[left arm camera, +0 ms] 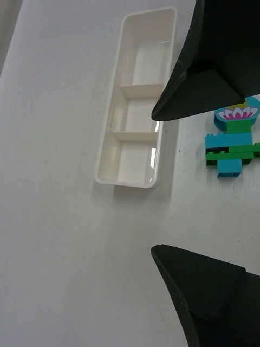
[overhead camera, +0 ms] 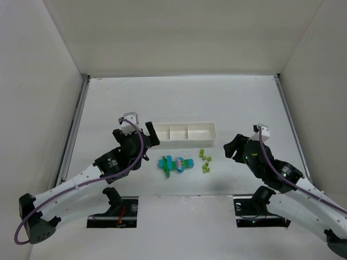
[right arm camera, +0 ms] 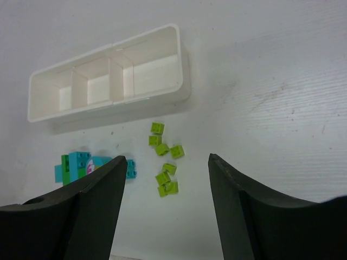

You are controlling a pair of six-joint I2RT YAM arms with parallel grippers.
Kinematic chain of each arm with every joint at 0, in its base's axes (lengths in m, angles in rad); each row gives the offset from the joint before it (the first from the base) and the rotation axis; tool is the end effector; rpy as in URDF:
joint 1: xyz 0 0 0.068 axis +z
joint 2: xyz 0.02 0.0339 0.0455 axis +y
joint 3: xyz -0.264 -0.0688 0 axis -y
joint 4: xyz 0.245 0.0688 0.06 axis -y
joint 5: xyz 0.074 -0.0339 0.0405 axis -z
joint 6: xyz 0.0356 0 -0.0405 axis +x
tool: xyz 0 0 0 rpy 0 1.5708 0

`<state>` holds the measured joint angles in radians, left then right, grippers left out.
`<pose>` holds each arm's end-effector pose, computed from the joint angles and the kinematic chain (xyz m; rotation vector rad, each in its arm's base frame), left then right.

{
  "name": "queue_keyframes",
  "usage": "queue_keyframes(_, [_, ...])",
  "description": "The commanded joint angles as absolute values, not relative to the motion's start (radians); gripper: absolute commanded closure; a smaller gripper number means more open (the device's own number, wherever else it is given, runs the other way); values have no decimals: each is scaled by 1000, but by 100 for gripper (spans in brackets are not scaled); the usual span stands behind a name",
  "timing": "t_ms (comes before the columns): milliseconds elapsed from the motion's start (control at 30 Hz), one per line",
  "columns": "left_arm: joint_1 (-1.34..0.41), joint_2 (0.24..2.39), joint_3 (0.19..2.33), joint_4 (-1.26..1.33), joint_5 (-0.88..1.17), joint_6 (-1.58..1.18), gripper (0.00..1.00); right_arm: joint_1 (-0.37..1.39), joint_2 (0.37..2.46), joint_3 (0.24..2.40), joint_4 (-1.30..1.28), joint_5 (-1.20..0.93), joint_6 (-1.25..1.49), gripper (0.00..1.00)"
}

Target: Sort the legos into containers by color

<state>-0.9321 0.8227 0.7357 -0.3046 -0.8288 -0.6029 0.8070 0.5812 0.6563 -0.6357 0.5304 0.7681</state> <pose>0.1286 -0.1291 0.3081 -0.2231 1.8260 -0.2611 0.1014 0.0799 0.2810 0.2679 2.0551 0.4103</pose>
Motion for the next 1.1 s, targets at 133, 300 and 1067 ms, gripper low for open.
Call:
queue_keyframes(133, [-962, 824, 704, -76, -767, -552, 0, 837, 574, 617, -666, 473, 836, 65])
queue_keyframes(300, [-1012, 824, 627, 92, -802, -471, 0, 873, 684, 618, -666, 457, 841, 88])
queue_keyframes(1067, [-883, 1186, 799, 140, -563, -425, 56, 984, 1256, 683, -428, 439, 805, 54])
